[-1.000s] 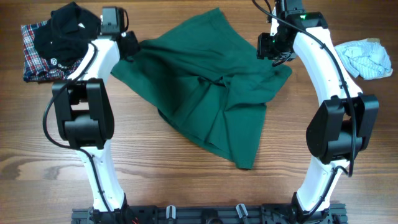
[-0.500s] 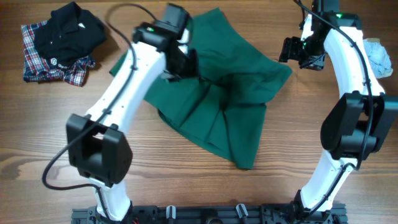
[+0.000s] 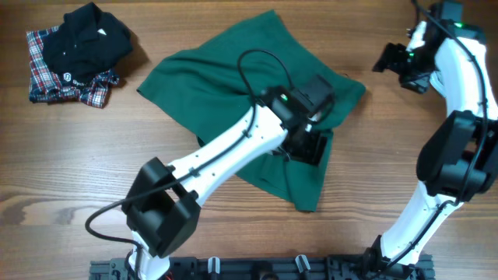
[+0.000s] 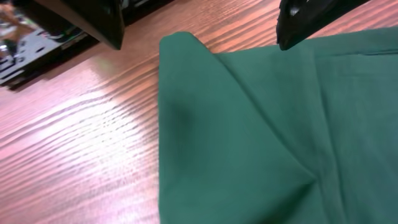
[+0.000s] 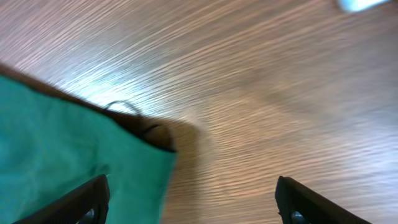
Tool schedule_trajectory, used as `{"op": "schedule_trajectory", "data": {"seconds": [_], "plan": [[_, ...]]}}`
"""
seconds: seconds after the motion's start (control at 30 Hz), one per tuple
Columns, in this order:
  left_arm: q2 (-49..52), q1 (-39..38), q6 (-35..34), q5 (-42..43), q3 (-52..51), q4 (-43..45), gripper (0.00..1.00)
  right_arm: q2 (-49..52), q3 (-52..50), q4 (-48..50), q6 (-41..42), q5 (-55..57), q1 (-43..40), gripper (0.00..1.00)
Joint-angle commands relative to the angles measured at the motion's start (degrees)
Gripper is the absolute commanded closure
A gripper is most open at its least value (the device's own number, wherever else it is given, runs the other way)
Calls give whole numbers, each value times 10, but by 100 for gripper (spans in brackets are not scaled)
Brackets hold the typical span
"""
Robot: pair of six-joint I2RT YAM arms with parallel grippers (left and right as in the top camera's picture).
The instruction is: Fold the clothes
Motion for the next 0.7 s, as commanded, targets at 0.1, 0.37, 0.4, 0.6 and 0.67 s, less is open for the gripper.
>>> {"op": "schedule_trajectory", "data": {"seconds": [0.1,0.37,0.4,0.6,0.67], "plan": [[60,-56,11,-38,-4,-6,24,9,2,7,-1,-16,-11,13],[82,-106,12,-37,-4,-43,25,9,2,21,-1,-15,-16,13],[81,-111,12,-37,-4,-46,25,9,2,23,-2,-15,-18,12],[82,-144,-4,-64,-4,-64,25,9,2,25,-2,-16,-37,12],[85,-147,-16,-64,-4,-63,25,9,2,24,-2,-16,-41,12]]}}
